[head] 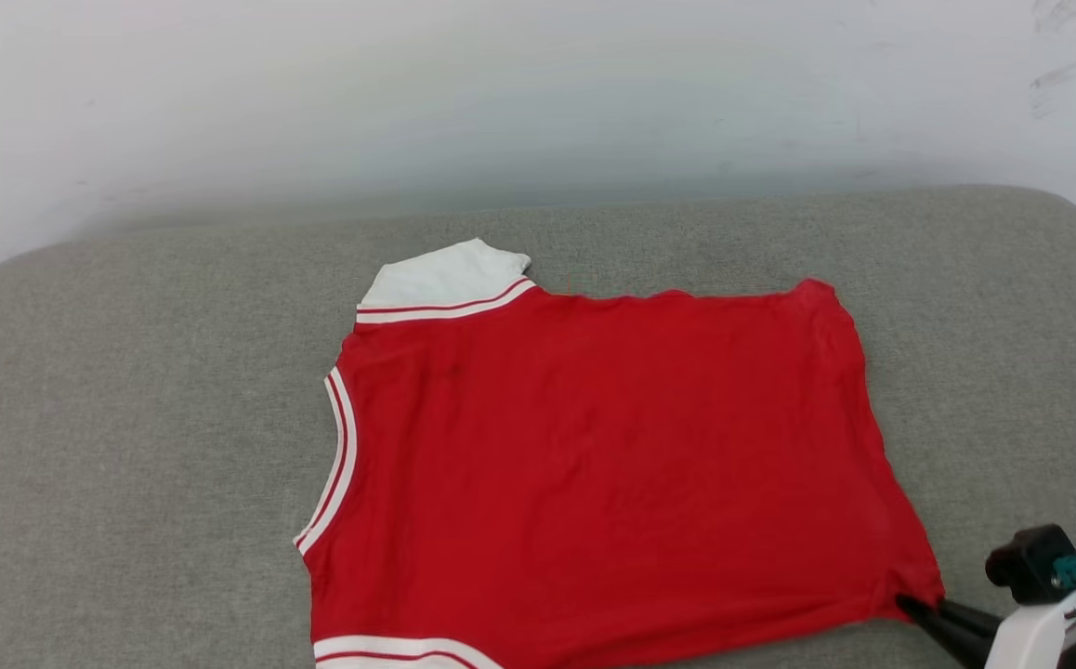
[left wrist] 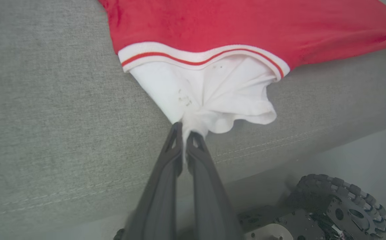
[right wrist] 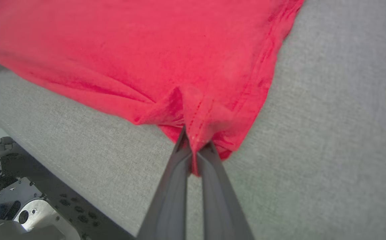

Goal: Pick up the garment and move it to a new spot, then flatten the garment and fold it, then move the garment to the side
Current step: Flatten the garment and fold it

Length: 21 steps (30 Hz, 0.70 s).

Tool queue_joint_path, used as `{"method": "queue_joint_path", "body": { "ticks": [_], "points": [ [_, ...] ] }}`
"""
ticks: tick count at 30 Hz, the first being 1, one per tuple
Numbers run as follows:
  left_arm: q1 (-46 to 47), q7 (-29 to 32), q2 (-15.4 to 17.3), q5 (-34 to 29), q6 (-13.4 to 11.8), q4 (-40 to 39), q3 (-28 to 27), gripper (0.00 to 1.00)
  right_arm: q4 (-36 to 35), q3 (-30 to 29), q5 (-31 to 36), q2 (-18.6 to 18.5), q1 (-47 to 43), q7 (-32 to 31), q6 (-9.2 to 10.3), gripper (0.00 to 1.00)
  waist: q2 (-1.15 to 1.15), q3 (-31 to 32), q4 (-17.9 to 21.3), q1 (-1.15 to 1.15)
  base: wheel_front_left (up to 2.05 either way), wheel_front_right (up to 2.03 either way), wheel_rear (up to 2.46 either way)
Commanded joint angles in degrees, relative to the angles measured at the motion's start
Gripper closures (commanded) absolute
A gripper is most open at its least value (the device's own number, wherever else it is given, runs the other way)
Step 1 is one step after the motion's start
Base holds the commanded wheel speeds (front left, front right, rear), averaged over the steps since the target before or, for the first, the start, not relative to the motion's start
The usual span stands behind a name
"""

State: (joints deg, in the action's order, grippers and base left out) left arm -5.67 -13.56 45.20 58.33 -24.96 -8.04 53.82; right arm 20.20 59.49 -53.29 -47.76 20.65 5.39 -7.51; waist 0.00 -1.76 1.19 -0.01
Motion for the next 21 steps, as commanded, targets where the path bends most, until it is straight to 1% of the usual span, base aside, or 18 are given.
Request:
{"method": "queue_joint_path", "body": {
  "ticks": [1, 4, 8, 13, 16, 21],
  "points": [
    [-0.4, -0.4, 0.0, -0.1, -0.1, 0.2, -0.1, 1.0, -0.5, -0.8, -0.1, -0.4, -1.6, -0.3, 0.04, 1.0, 0.0, 0.0, 0.0, 0.01, 0.0, 0.0, 0.0],
    [0.0, -0.4, 0.2, -0.8, 0.5, 0.3, 0.3, 1.0, -1.4, -2.7, 0.6, -0.3, -3.5, -1.2, 0.04, 1.0, 0.0, -0.2, 0.1, 0.01, 0.0, 0.0, 0.0],
    [3.6, 0.2, 0.4, -2.5, 1.8, 1.1, -0.1, 1.0, -2.2, -5.6, 1.7, 0.7, -4.4, -1.9, 0.04, 1.0, 0.0, -0.5, 0.2, 0.01, 0.0, 0.0, 0.0],
    [11.1, 2.1, 1.8, -6.1, 3.7, 2.1, -0.7, 1.0, -3.7, -10.0, 3.0, 1.7, -4.0, -3.7, 0.04, 1.0, 0.0, -1.3, 0.2, 0.01, 0.0, 0.0, 0.0],
    [15.9, 4.5, 2.6, -8.1, 4.8, 2.0, -1.0, 1.0, -5.1, -12.4, 4.1, 2.0, -3.3, -4.8, 0.04, 1.0, 0.0, -2.4, 0.4, 0.01, 0.0, 0.0, 0.0],
    [24.6, 8.8, 3.7, -11.2, 8.1, 3.2, -1.2, 1.0, -7.2, -16.5, 5.5, 2.6, -2.0, -6.8, 0.04, 1.0, 0.0, -5.0, 0.8, 0.01, 0.0, 0.0, 0.0]
  ]
}}
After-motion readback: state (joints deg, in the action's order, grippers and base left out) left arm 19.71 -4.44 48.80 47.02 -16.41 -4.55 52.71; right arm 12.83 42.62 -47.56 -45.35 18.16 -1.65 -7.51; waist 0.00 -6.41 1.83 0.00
